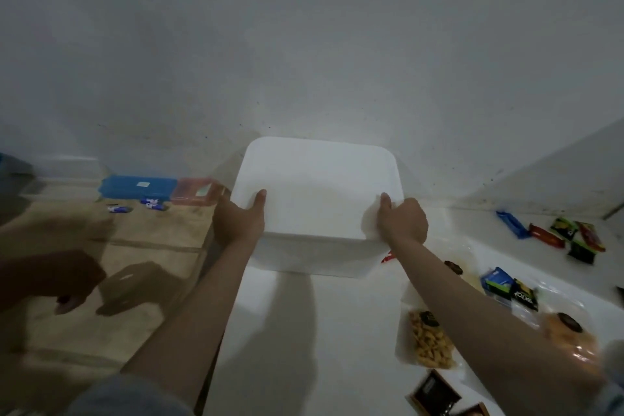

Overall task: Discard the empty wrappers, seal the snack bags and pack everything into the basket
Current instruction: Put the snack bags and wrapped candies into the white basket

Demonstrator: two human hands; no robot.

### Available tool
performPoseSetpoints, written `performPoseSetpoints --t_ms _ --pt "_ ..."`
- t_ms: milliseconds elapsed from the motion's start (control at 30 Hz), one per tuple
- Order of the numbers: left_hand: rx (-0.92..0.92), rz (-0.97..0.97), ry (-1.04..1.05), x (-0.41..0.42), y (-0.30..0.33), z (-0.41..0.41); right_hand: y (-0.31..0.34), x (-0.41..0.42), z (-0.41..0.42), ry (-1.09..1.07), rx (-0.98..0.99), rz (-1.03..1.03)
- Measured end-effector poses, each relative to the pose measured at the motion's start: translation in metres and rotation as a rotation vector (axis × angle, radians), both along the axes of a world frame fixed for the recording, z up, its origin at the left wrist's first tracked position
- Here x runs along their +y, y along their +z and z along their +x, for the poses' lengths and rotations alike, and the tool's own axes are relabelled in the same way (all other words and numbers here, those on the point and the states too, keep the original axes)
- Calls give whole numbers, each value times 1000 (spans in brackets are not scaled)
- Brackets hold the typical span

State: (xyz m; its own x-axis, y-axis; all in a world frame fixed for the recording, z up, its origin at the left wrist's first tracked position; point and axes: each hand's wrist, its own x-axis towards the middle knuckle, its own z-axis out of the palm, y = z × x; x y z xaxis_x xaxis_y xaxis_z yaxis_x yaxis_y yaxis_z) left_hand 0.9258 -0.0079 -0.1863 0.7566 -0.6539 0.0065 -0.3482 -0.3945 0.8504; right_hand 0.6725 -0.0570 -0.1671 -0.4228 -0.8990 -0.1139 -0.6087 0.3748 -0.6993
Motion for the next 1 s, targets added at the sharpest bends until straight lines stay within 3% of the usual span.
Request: performPoseSetpoints --t_ms 133,333,500,767,900,1000 --pt "30 -128 12 2 0 -1 1 5 2 -56 -39 -121" --pt "96 -287 32 19 9 -8 22 27 5 -72 -247 -348" --pt "130 -427 44 74 16 -19 31 83 0 -105 -329 -405" --pt "73 -226 40 196 -36 -31 -26 207 -13 -173 -350 -238" --pt "29 -83 -13 247 -72 -32 -64 259 -19 -199 -320 -20" --pt "33 36 -40 273 -94 -31 -94 283 -28 -105 -321 146"
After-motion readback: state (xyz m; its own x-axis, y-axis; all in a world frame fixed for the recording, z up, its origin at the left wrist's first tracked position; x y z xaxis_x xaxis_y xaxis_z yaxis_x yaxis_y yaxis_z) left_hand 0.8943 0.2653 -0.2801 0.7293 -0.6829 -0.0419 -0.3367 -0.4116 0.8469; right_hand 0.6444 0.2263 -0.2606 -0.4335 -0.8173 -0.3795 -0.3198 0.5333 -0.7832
